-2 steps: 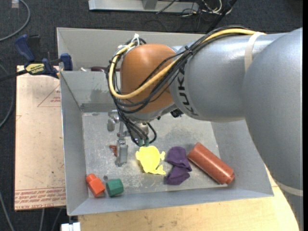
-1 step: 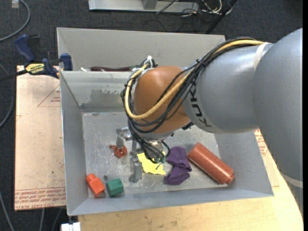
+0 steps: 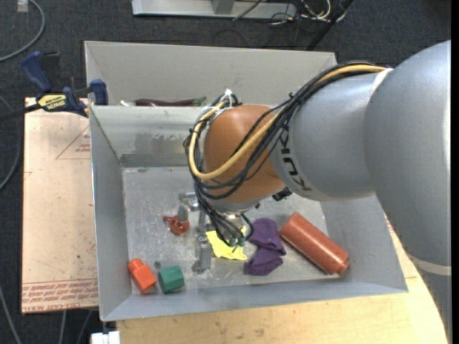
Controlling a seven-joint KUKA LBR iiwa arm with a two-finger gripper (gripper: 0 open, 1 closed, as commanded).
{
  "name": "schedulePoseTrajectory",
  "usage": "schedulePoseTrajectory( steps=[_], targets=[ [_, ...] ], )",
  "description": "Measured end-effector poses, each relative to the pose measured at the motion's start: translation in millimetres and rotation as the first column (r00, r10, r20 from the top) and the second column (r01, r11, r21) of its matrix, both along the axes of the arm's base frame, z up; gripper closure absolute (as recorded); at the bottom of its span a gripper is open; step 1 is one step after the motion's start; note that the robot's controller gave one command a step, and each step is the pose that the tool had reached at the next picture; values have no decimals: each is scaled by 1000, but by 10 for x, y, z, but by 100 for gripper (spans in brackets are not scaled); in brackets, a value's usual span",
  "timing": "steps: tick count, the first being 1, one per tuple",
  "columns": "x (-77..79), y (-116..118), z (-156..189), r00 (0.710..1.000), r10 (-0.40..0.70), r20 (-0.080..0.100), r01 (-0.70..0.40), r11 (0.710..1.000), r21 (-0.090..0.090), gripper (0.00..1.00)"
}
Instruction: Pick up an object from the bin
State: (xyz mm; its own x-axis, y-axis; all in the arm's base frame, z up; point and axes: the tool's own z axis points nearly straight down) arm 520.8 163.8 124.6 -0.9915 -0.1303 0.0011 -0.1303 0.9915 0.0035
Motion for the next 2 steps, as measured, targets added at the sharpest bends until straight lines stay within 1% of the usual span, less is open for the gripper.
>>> schedulePoseTrajectory(
  steps=[1, 2],
  targets=[
    [197, -125, -123, 963, -268, 3, 268, 963, 1, 0],
    [248, -356, -273, 993, -121, 13, 121, 993, 7, 0]
  ],
)
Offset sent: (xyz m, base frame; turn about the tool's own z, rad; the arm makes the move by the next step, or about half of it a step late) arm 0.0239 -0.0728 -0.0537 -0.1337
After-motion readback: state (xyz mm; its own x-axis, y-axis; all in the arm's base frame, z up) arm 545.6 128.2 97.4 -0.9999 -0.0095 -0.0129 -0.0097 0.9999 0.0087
